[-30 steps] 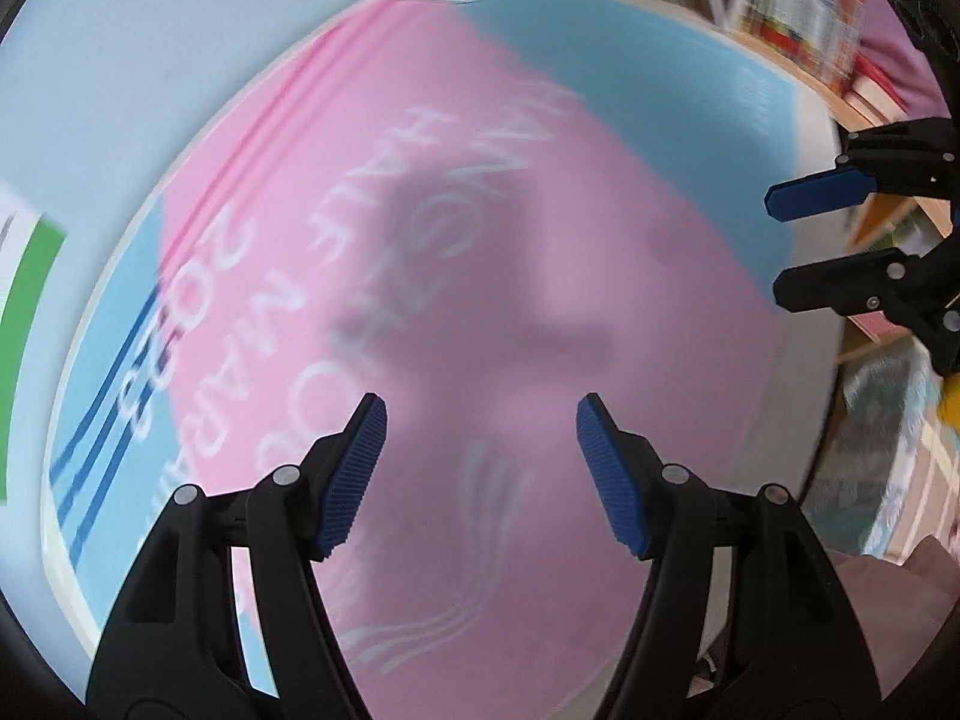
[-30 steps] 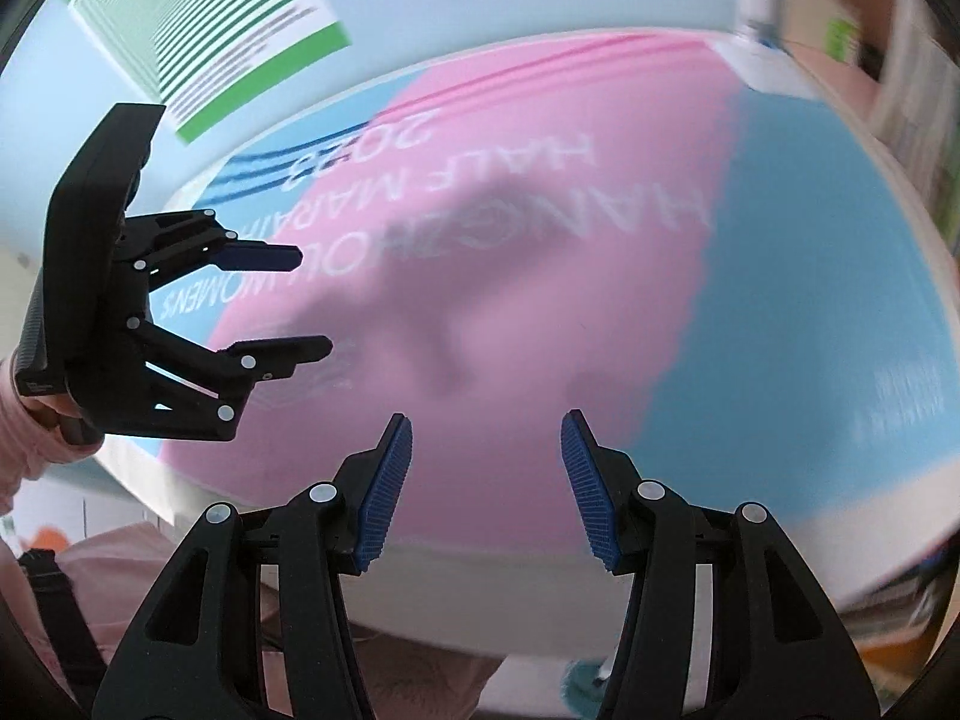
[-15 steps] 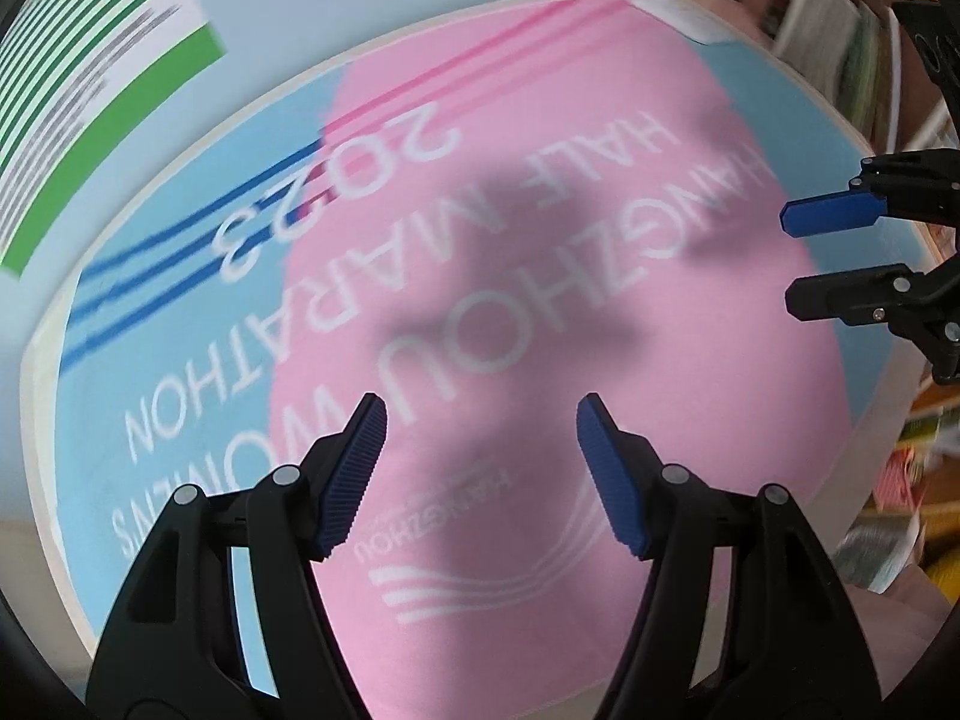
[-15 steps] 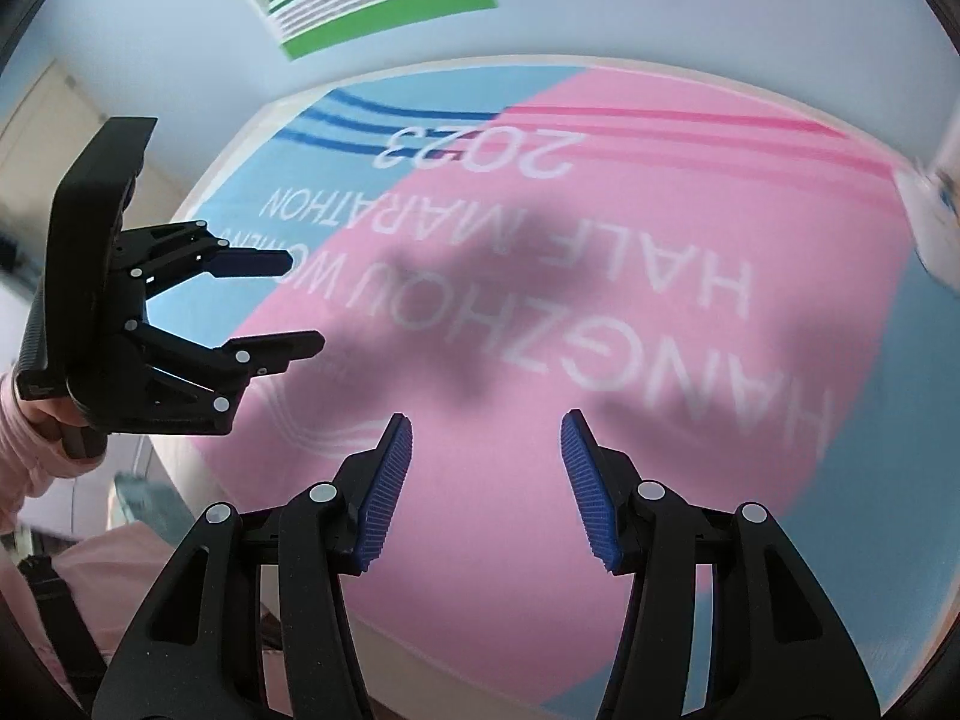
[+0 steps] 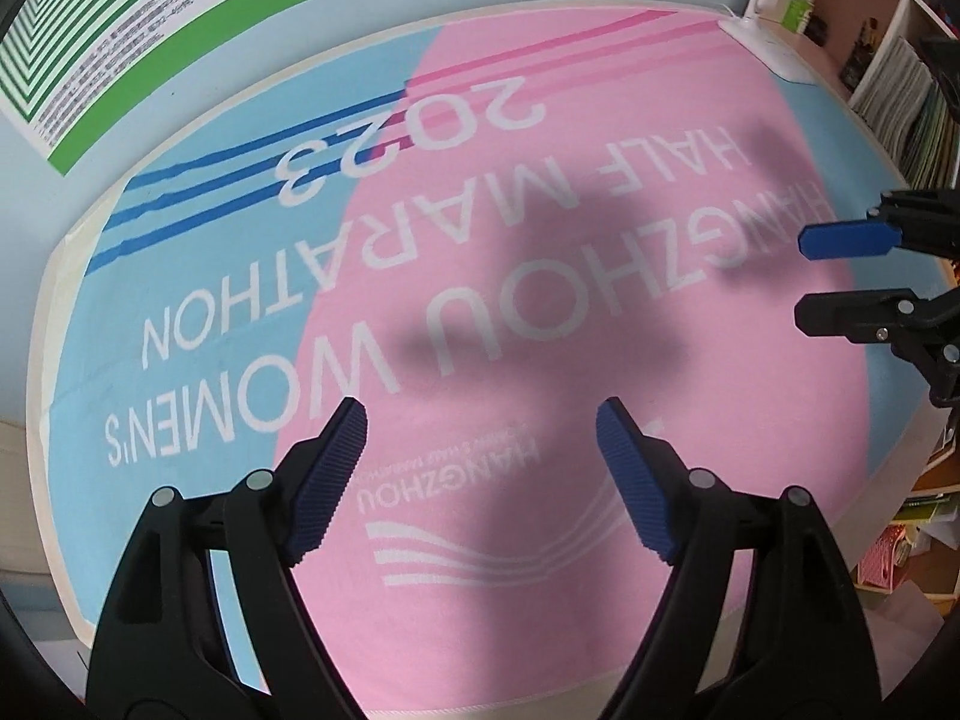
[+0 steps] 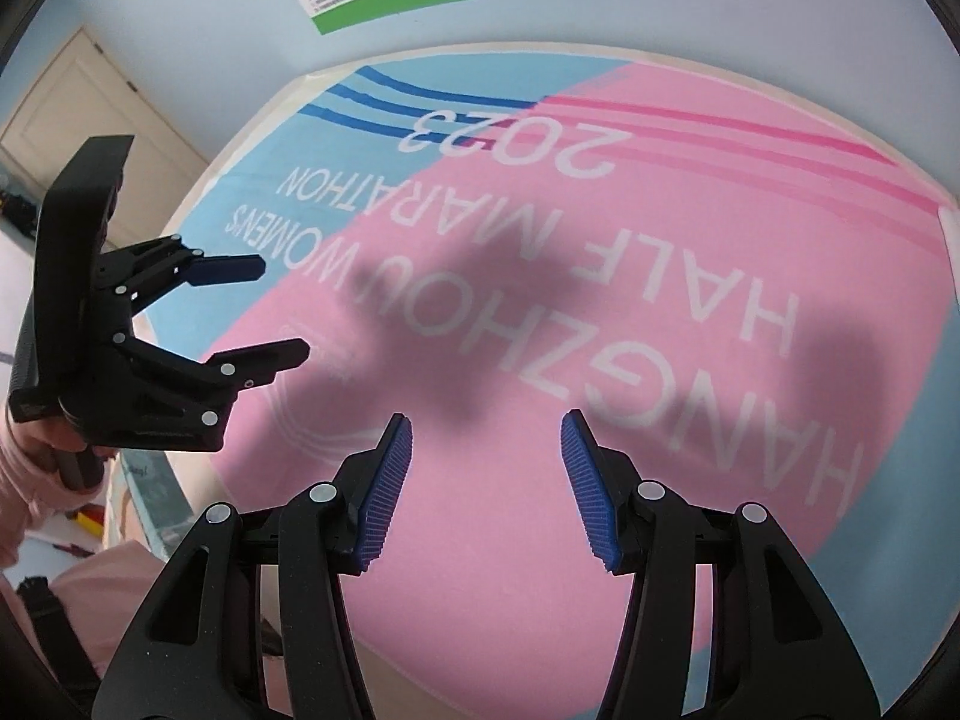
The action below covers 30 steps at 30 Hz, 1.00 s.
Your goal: Collect trash
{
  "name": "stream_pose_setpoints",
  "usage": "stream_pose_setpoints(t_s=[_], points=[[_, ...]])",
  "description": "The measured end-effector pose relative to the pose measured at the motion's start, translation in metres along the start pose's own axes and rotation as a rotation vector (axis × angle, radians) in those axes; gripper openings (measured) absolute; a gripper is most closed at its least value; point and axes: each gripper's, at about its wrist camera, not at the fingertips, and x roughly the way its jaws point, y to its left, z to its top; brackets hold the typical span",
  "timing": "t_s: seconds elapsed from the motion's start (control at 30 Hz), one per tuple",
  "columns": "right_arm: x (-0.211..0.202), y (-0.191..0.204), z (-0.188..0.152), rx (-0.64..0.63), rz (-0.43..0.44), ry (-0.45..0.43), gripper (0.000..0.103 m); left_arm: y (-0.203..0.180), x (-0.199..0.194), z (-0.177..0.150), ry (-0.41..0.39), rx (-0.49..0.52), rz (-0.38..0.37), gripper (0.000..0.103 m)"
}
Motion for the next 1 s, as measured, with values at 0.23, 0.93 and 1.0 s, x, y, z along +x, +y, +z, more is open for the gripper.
stream_pose_setpoints(t_s=[0.23, 0.93, 1.0], points=[[0.004, 0.0, -0.009, 0.041, -0.052, -0.018, 0.059, -0.001, 0.001, -0.006, -0.019, -0.019, 0.01, 0.087], [-0.004, 0.004, -0.022, 0.191, -0.112, -0.13, 0.09, 0.016, 0.005, -0.017, -0.029, -0.093, -0.014, 0.096], [-0.002, 0.004, -0.022, 0.203, -0.129, -0.137, 0.091, 0.018, 0.007, -0.018, -0.027, -0.097, -0.016, 0.096]])
